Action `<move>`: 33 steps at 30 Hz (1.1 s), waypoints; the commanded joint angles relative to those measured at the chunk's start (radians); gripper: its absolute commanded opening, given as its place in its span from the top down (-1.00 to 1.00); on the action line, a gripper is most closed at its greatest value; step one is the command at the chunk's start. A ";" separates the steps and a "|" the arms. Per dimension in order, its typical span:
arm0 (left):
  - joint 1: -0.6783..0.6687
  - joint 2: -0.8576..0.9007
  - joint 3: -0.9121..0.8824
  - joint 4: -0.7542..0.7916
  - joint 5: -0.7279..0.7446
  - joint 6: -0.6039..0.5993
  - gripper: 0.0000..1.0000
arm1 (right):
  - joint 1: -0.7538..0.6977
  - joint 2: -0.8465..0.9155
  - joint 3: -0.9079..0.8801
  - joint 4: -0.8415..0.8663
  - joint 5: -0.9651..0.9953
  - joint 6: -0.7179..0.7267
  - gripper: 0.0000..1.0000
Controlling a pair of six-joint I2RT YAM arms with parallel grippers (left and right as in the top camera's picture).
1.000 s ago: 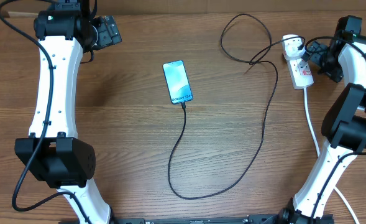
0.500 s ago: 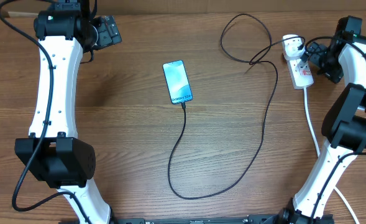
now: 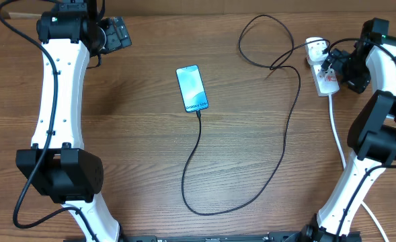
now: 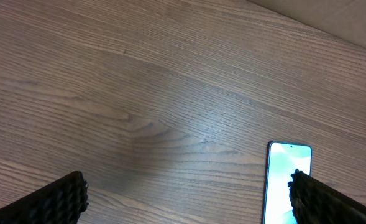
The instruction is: Plug charger to phone and switch on socket
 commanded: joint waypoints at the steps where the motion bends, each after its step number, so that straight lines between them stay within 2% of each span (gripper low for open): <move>1: -0.004 0.005 -0.001 0.000 -0.013 -0.014 -1.00 | -0.003 -0.167 0.042 -0.021 -0.008 -0.005 -1.00; 17: -0.003 0.005 -0.001 0.000 -0.013 -0.014 -1.00 | 0.015 -0.727 0.040 -0.354 -0.035 0.004 -1.00; 26: -0.004 0.005 -0.001 0.000 -0.013 -0.014 -0.99 | 0.174 -1.026 -0.032 -0.406 -0.027 -0.005 -1.00; 33: -0.004 0.005 -0.001 0.000 -0.013 -0.014 -1.00 | 0.260 -1.127 -0.148 -0.500 -0.060 -0.004 -1.00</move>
